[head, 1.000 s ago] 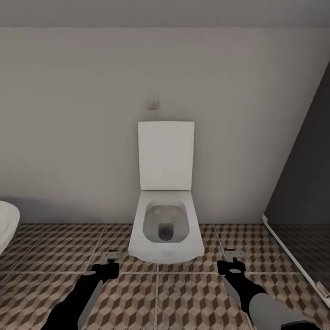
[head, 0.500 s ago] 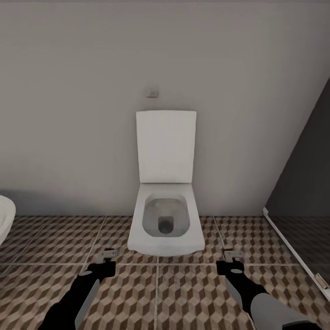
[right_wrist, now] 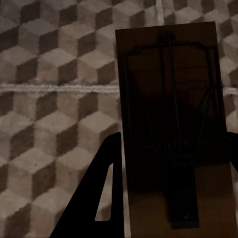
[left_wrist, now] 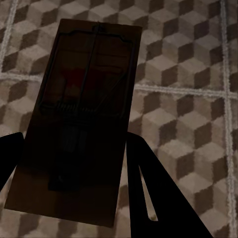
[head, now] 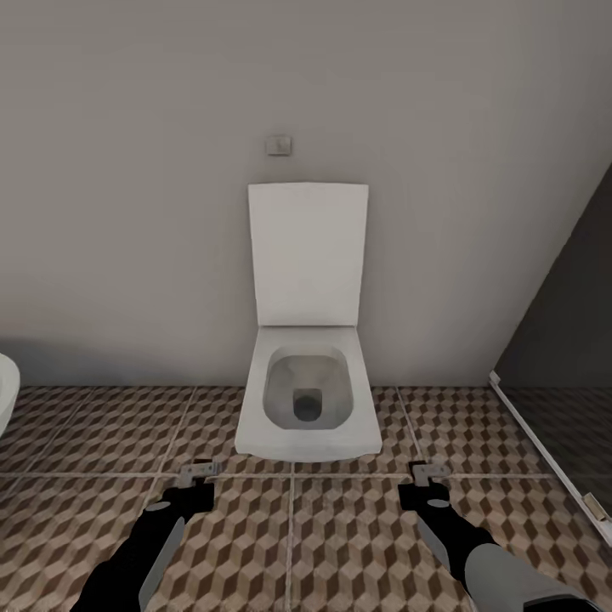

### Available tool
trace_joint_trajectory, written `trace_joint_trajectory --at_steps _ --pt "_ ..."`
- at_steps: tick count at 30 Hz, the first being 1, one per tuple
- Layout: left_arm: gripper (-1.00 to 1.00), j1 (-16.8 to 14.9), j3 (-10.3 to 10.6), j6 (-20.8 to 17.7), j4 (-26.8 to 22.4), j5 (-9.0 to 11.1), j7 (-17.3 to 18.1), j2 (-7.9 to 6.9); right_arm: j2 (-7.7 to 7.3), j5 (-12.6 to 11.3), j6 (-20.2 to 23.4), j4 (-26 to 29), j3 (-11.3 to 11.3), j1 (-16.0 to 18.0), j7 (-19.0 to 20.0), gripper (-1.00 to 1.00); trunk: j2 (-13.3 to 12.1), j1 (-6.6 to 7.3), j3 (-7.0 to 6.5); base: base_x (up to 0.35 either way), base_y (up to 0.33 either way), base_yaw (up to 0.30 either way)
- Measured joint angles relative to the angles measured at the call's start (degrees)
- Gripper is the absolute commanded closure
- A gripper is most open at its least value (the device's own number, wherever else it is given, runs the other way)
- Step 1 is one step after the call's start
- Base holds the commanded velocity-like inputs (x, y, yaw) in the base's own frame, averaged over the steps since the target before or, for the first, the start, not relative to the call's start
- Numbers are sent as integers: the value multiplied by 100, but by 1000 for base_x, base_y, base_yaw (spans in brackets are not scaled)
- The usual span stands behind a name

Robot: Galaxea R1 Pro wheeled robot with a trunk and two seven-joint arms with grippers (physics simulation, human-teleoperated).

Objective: Take the four mousetraps from the cabinet in the bathroom and place them on the bathroom floor. Make sure all four end up on the same floor surface, and ensure that at least two of them are either under or directly next to the same bathroom sink.

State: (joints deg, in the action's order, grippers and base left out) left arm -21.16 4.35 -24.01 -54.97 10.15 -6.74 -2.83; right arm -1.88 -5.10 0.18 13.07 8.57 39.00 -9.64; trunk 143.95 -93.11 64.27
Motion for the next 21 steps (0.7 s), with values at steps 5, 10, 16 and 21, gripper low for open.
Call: trace_joint_trajectory --at_steps 5,10,16,21 --pt "100 0 0 0 -11 3 0 0 18 5 -6 0 -5 0 3 100 7 -13 111 0 0 0" --pt "100 2 2 0 -22 7 0 0 32 9 25 -1 -6 0 2 100 13 -26 222 0 0 0" --pt "100 3 -1 0 -30 8 0 0 40 6 38 1 -9 0 2 100 22 -41 355 0 0 0" --pt "100 6 1 0 -31 8 0 0 34 -4 47 -1 -14 0 -1 100 28 -54 466 0 0 0"
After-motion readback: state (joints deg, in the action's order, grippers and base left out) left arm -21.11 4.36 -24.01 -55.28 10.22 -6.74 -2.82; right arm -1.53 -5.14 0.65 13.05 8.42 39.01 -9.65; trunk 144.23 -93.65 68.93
